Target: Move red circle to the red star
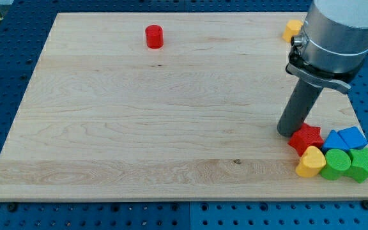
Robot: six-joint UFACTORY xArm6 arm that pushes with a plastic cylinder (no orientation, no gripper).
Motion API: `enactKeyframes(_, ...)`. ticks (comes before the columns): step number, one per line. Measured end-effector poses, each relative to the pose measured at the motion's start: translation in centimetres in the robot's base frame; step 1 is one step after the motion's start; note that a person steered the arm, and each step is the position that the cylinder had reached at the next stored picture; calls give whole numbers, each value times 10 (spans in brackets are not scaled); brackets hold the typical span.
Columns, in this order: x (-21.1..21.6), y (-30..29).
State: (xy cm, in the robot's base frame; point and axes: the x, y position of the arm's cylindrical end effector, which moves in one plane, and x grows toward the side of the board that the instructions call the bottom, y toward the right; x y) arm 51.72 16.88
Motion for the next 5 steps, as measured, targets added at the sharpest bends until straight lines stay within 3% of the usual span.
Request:
enactKeyframes(1,-6,0)
enactKeyframes(3,-88,-54)
enactKeyframes(5,-163,-190)
